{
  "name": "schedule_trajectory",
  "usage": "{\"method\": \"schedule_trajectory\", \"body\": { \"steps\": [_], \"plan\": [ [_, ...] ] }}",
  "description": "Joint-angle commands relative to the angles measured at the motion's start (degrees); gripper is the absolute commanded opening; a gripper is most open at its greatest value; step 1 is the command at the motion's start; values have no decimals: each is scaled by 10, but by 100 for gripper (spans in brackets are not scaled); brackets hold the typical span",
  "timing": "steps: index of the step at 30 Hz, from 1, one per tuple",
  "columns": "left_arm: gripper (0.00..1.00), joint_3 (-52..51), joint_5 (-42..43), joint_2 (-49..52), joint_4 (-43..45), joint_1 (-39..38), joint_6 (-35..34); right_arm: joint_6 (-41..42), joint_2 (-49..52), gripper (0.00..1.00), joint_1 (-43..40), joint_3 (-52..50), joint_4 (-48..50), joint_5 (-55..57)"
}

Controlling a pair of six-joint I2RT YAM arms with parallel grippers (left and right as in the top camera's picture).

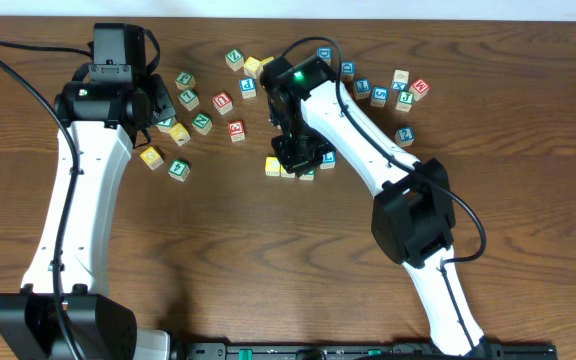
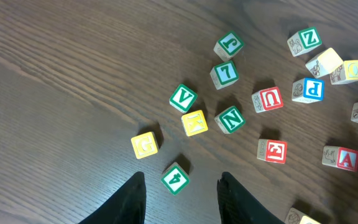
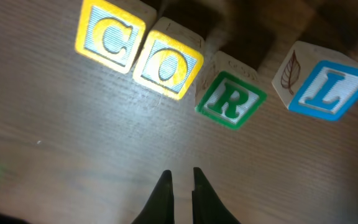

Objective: Spell out CORL

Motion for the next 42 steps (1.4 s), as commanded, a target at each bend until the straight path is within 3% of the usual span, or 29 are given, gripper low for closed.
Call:
{"method": "schedule_trajectory", "body": {
  "steps": [1, 16, 42],
  "plan": [
    [37, 2, -7, 2, -2, 2, 3, 14, -2, 5, 8, -27, 20, 25],
    [37, 2, -7, 2, -2, 2, 3, 51, -2, 1, 15, -110, 111, 73],
    [37, 2, -7, 2, -2, 2, 3, 67, -10, 1, 2, -106, 131, 102]
  ]
}}
